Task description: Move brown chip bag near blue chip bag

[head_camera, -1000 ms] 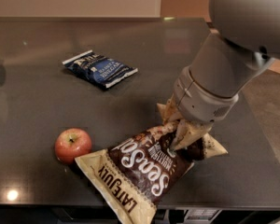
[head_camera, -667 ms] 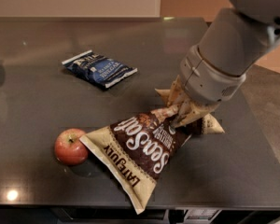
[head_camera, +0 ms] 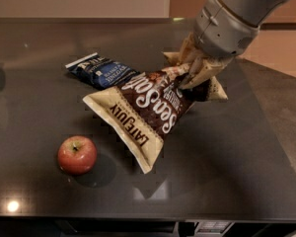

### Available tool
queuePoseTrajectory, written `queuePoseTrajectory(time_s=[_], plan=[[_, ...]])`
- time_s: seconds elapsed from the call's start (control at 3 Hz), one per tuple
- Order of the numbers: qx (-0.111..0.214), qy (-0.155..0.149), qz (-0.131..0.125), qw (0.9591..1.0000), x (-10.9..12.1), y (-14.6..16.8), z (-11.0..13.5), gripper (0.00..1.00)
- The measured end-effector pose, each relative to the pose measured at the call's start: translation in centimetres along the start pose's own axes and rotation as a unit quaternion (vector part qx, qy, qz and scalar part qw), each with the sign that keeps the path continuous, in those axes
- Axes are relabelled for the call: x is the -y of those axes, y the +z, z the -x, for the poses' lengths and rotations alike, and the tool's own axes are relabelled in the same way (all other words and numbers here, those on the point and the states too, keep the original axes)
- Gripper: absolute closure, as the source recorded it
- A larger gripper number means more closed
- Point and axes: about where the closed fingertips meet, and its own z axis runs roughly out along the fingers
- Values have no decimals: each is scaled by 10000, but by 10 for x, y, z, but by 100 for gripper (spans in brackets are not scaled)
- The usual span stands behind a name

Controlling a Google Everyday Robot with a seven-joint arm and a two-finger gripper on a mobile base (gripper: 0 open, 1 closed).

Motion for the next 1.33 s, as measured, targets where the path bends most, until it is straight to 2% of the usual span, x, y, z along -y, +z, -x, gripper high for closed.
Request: queuePoseTrajectory(time_s=[0.33, 0.67, 1.0, 1.33], plan=[[154, -30, -167, 9997, 40, 5, -4, 100], [209, 132, -292, 9993, 74, 27, -8, 100], [122, 358, -445, 9983, 98, 51, -16, 83], [-15, 563, -589, 9967, 120, 67, -30, 59]])
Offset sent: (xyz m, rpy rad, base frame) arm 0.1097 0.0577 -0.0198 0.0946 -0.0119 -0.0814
